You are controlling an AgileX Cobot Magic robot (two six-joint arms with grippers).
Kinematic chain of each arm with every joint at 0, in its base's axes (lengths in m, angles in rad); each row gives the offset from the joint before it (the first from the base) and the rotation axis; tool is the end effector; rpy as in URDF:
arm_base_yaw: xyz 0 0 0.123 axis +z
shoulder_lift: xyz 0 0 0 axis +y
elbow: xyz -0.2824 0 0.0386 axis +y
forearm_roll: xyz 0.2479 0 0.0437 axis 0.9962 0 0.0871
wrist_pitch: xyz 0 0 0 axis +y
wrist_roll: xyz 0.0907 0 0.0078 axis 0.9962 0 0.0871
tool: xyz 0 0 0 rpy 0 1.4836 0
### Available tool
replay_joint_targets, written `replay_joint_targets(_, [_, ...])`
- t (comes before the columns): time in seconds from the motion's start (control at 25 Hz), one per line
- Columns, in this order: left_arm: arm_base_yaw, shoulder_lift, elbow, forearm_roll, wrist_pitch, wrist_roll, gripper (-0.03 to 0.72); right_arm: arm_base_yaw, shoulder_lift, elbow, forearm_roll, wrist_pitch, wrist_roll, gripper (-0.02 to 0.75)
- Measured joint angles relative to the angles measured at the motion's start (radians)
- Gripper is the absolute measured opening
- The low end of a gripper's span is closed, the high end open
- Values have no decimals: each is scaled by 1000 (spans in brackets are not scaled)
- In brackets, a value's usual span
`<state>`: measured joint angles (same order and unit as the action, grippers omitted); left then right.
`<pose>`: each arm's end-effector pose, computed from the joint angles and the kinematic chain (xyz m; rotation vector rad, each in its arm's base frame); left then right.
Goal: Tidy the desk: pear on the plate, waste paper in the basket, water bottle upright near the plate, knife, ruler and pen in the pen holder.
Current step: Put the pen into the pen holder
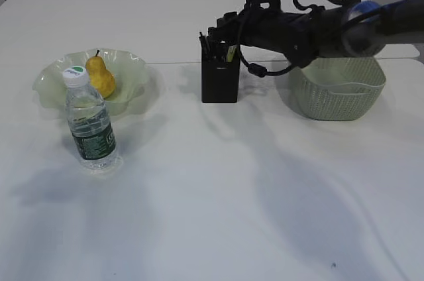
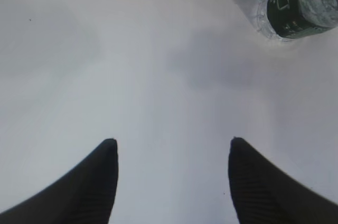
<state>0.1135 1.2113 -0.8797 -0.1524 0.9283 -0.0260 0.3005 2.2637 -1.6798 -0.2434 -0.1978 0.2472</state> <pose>0.2206 0.0140 0.2784 -0.2815 2.7192 -0.1679 0.5028 0.1603 0.1880 -0.3064 1.8579 0.2566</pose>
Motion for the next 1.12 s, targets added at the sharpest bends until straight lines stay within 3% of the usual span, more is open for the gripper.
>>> replay_joint_targets(0.64, [0, 0, 0, 0, -2, 0, 465, 0, -299, 0, 9, 682, -34, 299])
replay_joint_targets(1.12, [0, 0, 0, 0, -3, 0, 465, -1, -378, 0, 166, 1207, -406, 298])
